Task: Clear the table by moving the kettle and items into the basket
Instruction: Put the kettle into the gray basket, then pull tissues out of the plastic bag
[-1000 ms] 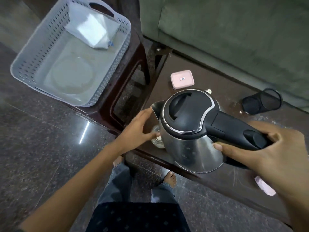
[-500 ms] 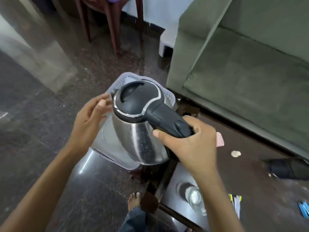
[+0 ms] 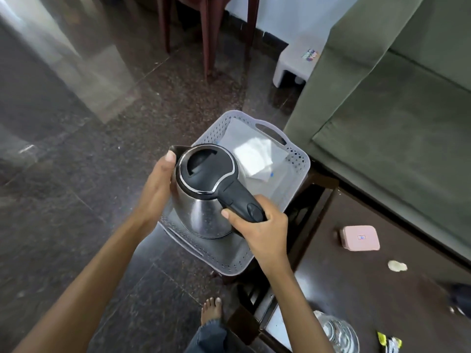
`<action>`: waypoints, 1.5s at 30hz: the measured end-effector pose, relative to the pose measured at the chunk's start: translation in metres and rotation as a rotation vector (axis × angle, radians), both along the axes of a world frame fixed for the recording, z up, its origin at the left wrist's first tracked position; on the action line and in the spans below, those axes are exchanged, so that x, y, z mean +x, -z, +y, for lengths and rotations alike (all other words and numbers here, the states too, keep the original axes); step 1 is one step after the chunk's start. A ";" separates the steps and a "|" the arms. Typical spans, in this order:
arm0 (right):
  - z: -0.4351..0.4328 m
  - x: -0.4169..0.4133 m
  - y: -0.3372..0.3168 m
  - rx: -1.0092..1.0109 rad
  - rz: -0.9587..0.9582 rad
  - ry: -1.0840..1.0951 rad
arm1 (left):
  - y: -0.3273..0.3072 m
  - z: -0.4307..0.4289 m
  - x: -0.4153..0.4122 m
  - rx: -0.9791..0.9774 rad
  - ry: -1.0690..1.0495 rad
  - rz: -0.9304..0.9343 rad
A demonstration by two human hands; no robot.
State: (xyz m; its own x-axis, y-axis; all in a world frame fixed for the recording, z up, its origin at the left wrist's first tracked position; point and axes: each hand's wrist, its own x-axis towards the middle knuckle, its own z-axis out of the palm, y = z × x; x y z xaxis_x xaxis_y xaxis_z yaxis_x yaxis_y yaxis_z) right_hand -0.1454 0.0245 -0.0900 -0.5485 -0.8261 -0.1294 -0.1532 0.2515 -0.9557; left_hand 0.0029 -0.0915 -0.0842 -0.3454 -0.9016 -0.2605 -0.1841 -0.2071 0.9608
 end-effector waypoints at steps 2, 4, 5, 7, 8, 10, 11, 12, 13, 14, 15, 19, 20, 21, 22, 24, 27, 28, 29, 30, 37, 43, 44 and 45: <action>0.002 -0.002 0.005 -0.007 0.010 -0.021 | 0.006 -0.002 0.003 -0.013 -0.011 -0.021; 0.004 -0.004 0.007 -0.001 0.030 -0.036 | 0.009 -0.002 0.003 -0.003 -0.006 -0.030; 0.005 -0.005 0.008 -0.003 0.037 -0.040 | 0.010 -0.002 0.003 -0.004 -0.004 -0.036; 0.008 -0.004 0.008 -0.001 0.050 -0.051 | 0.013 -0.002 0.004 0.006 -0.018 -0.047; 0.008 -0.004 0.007 0.005 0.055 -0.059 | 0.012 -0.001 0.004 0.011 -0.022 -0.042; 0.008 -0.005 0.006 0.031 0.047 -0.075 | 0.010 0.002 0.003 0.017 -0.007 -0.038; 0.009 -0.006 0.005 0.054 0.033 -0.094 | 0.008 0.003 0.002 0.023 -0.004 -0.048; 0.011 -0.009 0.003 0.086 0.019 -0.139 | 0.007 0.004 0.001 0.023 -0.014 -0.057; 0.012 -0.014 -0.002 0.115 0.017 -0.209 | 0.000 0.004 -0.001 0.015 -0.050 -0.069; 0.015 -0.021 -0.007 0.137 0.037 -0.279 | -0.005 0.004 -0.003 -0.012 -0.095 -0.092; 0.016 -0.030 -0.012 0.139 0.057 -0.320 | -0.013 0.006 -0.007 -0.080 -0.131 -0.127; -0.009 -0.071 -0.026 0.083 0.071 -0.037 | -0.046 -0.007 -0.038 -0.502 -0.064 -0.330; -0.023 -0.079 -0.017 0.111 0.088 0.073 | -0.052 -0.010 -0.048 -0.560 -0.017 -0.365; -0.038 -0.086 -0.006 0.154 0.092 0.166 | -0.056 -0.014 -0.058 -0.600 0.028 -0.396; -0.053 -0.090 0.004 0.200 0.072 0.225 | -0.056 -0.016 -0.066 -0.628 0.080 -0.427; -0.084 -0.092 0.030 0.261 -0.024 0.266 | -0.054 -0.017 -0.077 -0.649 0.165 -0.468; -0.111 -0.084 0.065 0.386 -0.200 0.369 | -0.051 -0.015 -0.080 -0.679 0.186 -0.471; -0.114 -0.081 0.071 0.369 -0.278 0.441 | -0.052 -0.013 -0.079 -0.691 0.172 -0.458; -0.118 -0.079 0.075 0.339 -0.368 0.510 | -0.055 -0.012 -0.077 -0.688 0.158 -0.437; -0.120 -0.078 0.077 0.308 -0.444 0.568 | -0.058 -0.010 -0.076 -0.669 0.143 -0.418; -0.114 -0.085 0.074 0.190 -0.702 0.518 | -0.070 0.009 -0.073 -0.548 0.003 -0.253; -0.054 -0.101 0.018 -0.017 -0.772 0.477 | -0.113 0.061 -0.100 -0.415 -0.232 0.029; -0.037 -0.104 0.007 -0.059 -0.792 0.489 | -0.118 0.072 -0.105 -0.390 -0.254 0.086; -0.020 -0.107 -0.005 -0.100 -0.813 0.505 | -0.121 0.085 -0.111 -0.357 -0.265 0.138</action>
State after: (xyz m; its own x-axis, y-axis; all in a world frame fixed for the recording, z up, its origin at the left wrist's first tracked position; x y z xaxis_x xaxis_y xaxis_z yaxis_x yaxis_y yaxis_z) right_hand -0.2521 0.0050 -0.0855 -0.6161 -0.5451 -0.5686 0.6695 0.0179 -0.7426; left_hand -0.1084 -0.0068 0.0372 -0.1010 -0.9883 0.1142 -0.0345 0.1182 0.9924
